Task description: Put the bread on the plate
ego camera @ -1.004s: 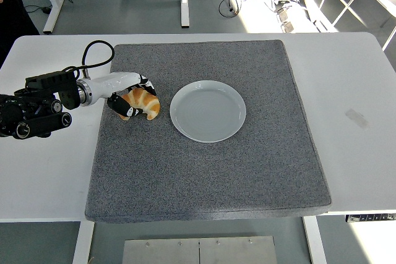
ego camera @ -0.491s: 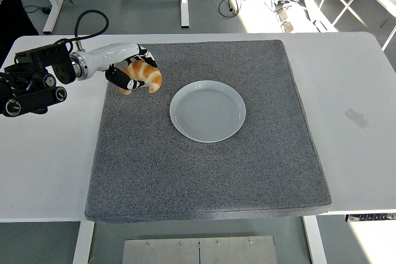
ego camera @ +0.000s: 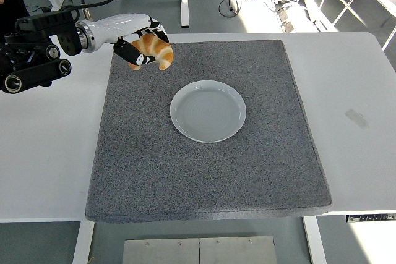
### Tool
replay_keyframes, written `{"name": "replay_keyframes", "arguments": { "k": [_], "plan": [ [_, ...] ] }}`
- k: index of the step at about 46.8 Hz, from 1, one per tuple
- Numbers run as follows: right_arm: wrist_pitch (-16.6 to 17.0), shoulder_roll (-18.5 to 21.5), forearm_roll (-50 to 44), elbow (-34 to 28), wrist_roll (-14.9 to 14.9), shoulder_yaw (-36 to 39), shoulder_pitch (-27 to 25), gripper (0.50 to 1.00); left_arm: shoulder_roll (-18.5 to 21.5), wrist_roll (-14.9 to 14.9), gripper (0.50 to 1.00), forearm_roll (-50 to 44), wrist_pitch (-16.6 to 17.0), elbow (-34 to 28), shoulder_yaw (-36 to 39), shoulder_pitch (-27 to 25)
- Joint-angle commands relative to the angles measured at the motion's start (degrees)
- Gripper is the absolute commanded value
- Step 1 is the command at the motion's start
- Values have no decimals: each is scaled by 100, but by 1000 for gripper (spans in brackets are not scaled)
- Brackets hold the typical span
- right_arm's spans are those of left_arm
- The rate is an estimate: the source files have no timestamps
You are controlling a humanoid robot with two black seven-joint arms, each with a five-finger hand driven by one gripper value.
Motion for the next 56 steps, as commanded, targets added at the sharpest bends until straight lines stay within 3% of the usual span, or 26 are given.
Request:
{"name": "replay_keyframes", "arguments": {
  "k": [1,9,24,56],
  "plan": [
    [0,0,0,0,0,0,-3,1000,-184,4,637,11,0,1,-11,-51],
    [0,0,0,0,0,0,-3,1000,-641,4,640,55,9,1,-20,-51],
    [0,0,0,0,0,0,-3,1000,-1107,4,643,240,17,115,-3,292],
    [0,0,0,0,0,0,-3,1000,-1582,4,658,415,26,739,68,907]
  ]
}}
